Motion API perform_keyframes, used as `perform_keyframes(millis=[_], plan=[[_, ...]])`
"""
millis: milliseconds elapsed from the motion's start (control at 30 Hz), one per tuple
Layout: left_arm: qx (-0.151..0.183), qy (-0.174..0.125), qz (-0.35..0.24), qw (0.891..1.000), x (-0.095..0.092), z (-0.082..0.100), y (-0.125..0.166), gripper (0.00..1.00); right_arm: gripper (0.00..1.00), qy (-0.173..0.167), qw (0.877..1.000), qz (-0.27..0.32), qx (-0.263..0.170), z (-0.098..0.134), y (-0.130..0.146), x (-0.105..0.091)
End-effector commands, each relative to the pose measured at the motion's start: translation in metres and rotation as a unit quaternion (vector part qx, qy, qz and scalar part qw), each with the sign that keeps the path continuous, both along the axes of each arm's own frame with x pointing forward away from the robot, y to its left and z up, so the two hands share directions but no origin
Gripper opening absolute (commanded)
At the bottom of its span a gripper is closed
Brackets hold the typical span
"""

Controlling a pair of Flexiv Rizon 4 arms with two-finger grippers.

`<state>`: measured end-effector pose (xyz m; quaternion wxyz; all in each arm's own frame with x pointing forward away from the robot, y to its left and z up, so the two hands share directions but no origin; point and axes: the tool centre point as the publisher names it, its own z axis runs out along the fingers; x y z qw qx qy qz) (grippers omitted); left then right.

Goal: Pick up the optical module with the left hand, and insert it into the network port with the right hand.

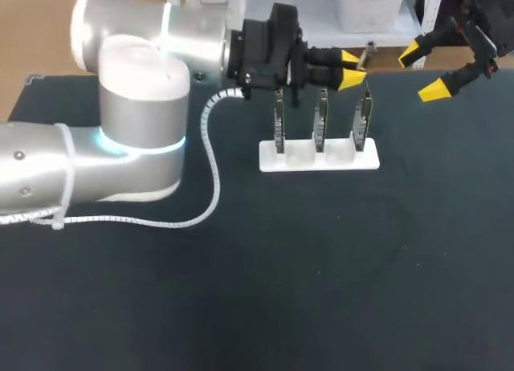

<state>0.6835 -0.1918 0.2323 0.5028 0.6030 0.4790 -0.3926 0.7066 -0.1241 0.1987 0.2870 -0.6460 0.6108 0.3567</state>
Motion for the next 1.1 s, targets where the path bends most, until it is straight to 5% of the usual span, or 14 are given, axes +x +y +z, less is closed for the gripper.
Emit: perform_keyframes(millis=[33, 1100], plan=[[-0.021, 0.006, -0.003, 1.000, 0.002, -0.016, -0.009, 0.00, 1.00, -0.001, 1.000, -0.001, 0.000, 0.000, 0.000, -0.001], [-0.035, 0.047, -0.035, 0.998, 0.028, -0.033, -0.045, 0.00, 1.00, -0.001, 1.000, -0.001, 0.000, 0.000, 0.000, -0.001]])
